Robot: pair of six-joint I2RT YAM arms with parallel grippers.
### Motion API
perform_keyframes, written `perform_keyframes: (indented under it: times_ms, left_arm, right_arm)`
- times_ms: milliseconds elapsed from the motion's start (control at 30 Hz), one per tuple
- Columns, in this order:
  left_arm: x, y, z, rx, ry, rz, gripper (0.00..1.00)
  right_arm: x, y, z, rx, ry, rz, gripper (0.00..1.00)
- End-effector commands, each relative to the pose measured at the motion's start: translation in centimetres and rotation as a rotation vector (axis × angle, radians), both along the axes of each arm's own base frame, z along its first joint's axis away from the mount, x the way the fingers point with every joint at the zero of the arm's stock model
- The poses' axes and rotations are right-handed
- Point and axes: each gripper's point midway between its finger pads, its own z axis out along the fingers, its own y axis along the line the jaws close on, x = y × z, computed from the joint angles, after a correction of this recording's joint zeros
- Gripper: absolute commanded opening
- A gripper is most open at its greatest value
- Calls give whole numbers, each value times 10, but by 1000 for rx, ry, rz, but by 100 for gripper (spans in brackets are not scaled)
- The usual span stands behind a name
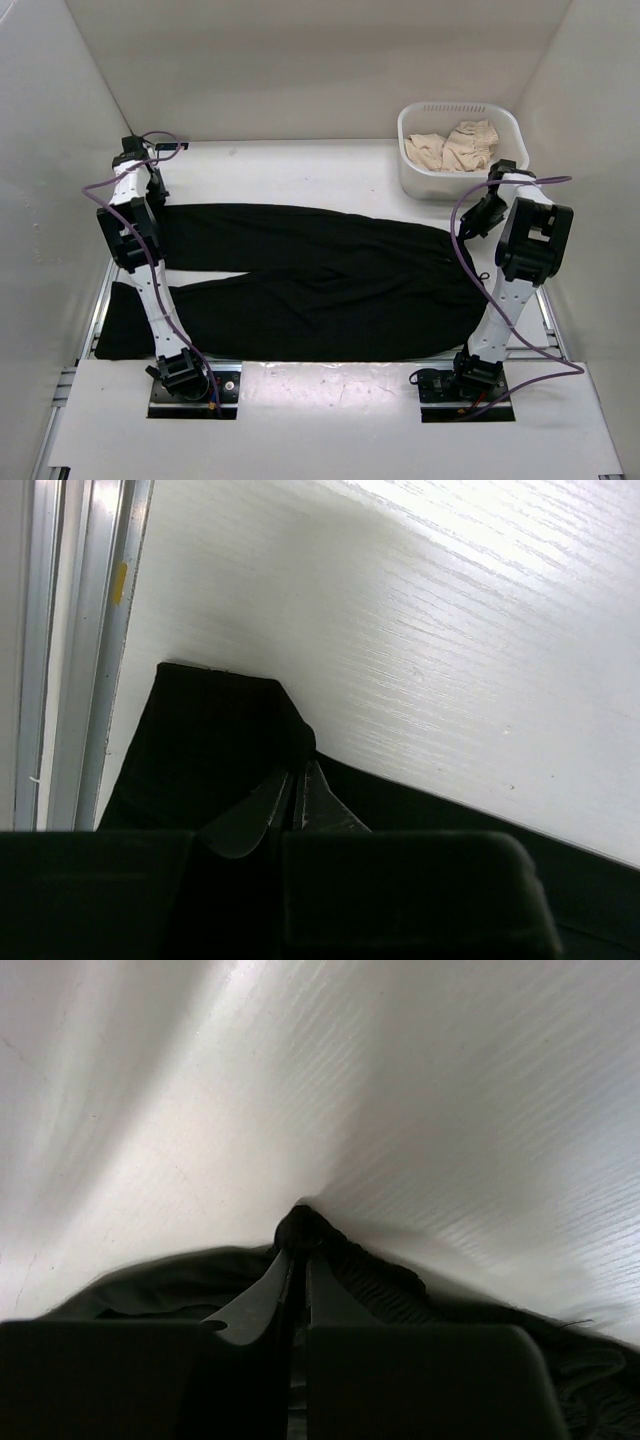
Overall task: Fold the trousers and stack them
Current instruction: Fold the trousers
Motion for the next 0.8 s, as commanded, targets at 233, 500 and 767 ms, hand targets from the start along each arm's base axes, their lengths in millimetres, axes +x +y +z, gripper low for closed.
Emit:
perform_keyframes:
  times_ms: [233, 500, 767]
  left_arm:
    - [31, 38, 58, 204, -133, 73, 14]
    - [73, 31, 153, 315, -388, 86, 14]
    - [70, 30, 214, 397, -492, 134, 14]
  right_arm:
    - [56, -43, 80, -171, -253, -63, 0]
    - [63, -57, 115, -196, -333, -83, 0]
    - [49, -63, 124, -168, -327, -84, 0]
